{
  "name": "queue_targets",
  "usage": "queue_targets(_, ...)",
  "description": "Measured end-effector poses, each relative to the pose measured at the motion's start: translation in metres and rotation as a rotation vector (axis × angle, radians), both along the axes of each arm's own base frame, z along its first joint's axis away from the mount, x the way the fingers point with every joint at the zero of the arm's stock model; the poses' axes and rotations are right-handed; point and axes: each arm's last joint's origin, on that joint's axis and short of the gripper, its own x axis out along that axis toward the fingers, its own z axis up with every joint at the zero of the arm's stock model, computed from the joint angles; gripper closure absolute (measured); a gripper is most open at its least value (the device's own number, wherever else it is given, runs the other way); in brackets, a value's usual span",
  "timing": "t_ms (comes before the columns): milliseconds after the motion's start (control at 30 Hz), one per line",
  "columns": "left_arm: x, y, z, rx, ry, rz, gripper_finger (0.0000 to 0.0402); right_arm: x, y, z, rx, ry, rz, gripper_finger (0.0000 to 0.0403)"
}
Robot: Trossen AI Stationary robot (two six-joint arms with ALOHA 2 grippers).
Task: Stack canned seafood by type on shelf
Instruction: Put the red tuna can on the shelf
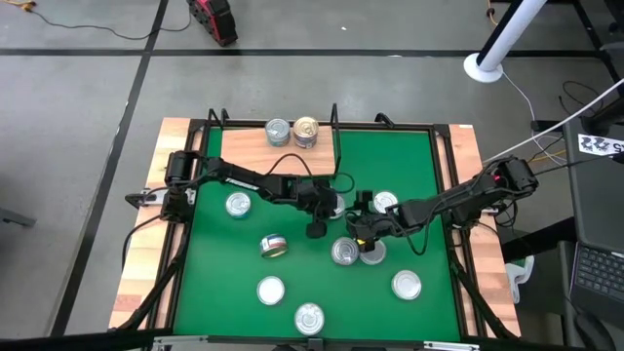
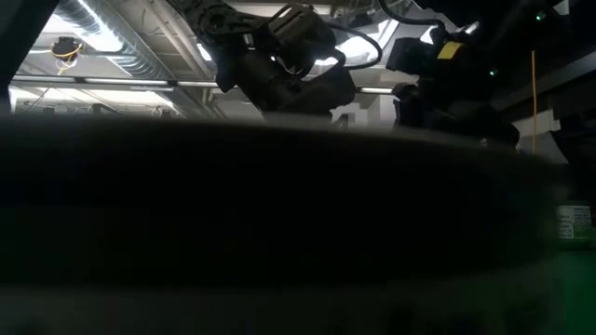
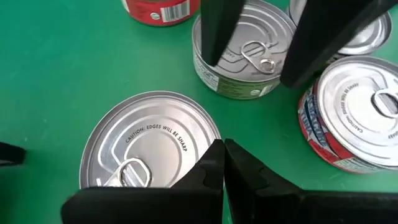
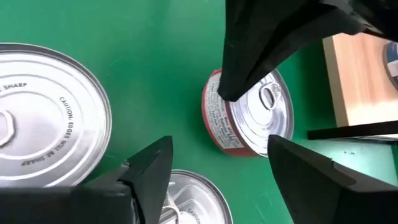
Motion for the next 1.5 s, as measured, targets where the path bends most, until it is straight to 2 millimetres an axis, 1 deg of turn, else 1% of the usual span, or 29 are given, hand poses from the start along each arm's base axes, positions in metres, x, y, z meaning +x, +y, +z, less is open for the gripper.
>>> queue_targets(333, 0.004, 0.006, 0.004, -0.089, -0.062, 0.036, 0.0401, 0.000, 0.000, 0.000, -0.008, -0.001, -0.003, 0.0141)
queue_targets(567, 0.004, 0.011, 0.006, -0.171, -0.074, 0.077, 0.0401, 0.000, -0.001, 0.000, -0.033, 0.003, 0.000, 0.0141)
queue_targets(767, 0.007, 0.014, 0.010, -0.236, -0.120, 0.087, 0.0401, 0.003, 0.000, -0.012, -0.046, 0.045, 0.001, 0.0141)
queue_targets(900, 0.007, 0.014, 0.010, -0.267, -0.118, 0.099, 0.0401, 0.005, -0.001, -0.020, -0.106, 0.059, -0.035, 0.0141)
queue_targets(1000, 0.007, 0.013, 0.010, -0.294, -0.115, 0.089, 0.0402, 0.005, -0.002, -0.022, -0.140, 0.059, -0.057, 0.0141)
queue_targets(1233, 0.007, 0.012, 0.010, -0.332, -0.110, 0.091, 0.0401, 0.006, -0.003, -0.022, -0.133, 0.060, -0.055, 0.0143)
queue_targets(1333, 0.007, 0.012, 0.010, -0.337, -0.110, 0.090, 0.0401, 0.006, -0.002, -0.022, -0.115, 0.058, -0.044, 0.0156)
queue_targets(1500, 0.008, 0.012, 0.011, -0.345, -0.125, 0.078, 0.0401, 0.009, 0.000, -0.021, -0.063, 0.029, -0.017, 0.0200)
